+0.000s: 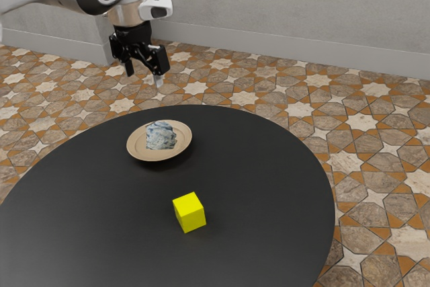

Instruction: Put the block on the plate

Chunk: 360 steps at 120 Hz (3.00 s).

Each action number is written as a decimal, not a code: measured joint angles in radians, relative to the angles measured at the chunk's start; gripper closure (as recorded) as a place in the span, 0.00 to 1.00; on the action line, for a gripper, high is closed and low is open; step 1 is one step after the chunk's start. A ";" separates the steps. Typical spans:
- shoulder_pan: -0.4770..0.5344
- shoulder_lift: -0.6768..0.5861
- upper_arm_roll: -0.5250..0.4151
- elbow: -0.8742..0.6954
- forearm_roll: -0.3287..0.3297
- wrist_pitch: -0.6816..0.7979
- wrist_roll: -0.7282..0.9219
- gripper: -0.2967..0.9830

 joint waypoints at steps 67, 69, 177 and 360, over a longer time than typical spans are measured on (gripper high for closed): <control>-0.039 0.317 0.033 -0.002 -0.116 0.198 -0.113 0.23; -0.040 0.329 0.033 -0.003 -0.122 0.209 -0.123 0.23; -0.094 0.187 0.018 -0.477 -0.253 0.541 -0.729 0.23; -0.137 0.187 -0.037 -0.547 -0.064 0.616 0.405 0.23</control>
